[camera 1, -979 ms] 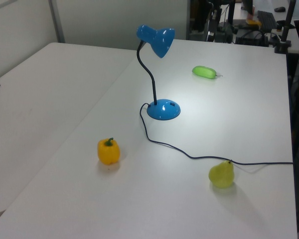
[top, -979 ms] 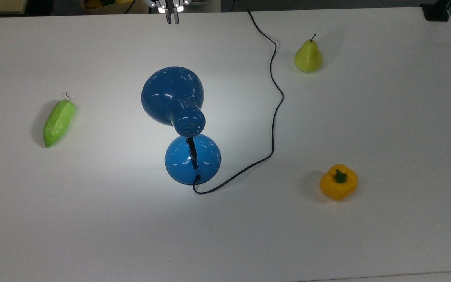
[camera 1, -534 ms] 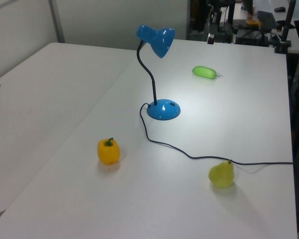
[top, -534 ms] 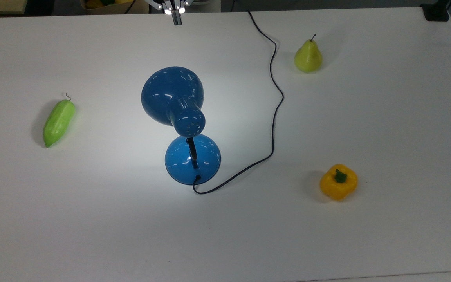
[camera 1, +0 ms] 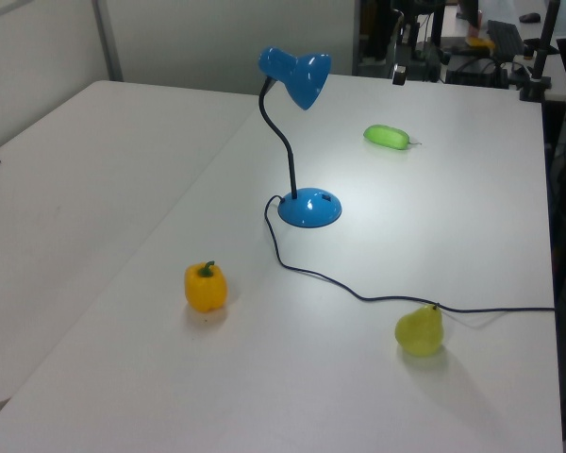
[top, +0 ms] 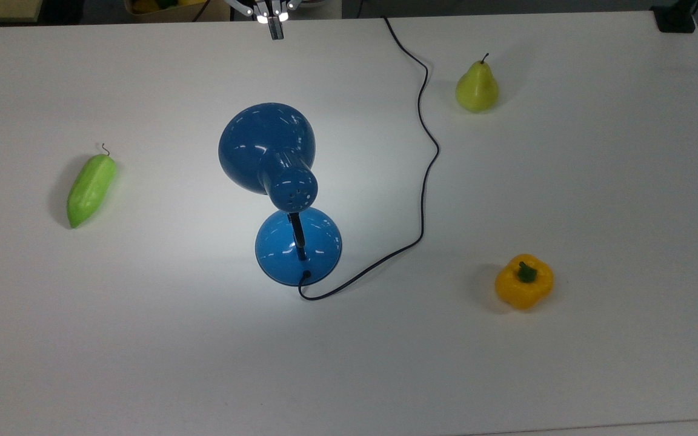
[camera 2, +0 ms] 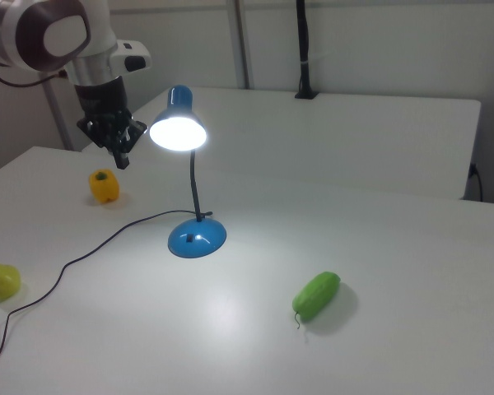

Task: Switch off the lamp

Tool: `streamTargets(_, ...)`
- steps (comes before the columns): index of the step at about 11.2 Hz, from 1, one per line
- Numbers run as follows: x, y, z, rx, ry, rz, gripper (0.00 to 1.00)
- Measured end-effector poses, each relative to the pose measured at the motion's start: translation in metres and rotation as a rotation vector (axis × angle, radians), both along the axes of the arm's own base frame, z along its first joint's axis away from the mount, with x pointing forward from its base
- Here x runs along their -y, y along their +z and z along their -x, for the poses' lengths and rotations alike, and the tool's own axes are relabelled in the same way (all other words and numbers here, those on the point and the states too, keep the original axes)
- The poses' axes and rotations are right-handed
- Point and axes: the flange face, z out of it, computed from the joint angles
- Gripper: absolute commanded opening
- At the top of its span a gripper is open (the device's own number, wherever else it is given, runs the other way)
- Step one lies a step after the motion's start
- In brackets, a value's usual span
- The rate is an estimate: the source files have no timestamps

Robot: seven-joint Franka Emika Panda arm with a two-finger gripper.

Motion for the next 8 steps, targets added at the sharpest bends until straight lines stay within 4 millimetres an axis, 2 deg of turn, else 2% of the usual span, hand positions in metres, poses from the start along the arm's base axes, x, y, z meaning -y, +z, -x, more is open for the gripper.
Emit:
streamTargets(5,-0.005,-0.009,0.013,-0.110,0.034,0.003,0.00)
streamTargets(8,-0.006,-0.026,0.028,-0.201,0.111,0.003,0.00)
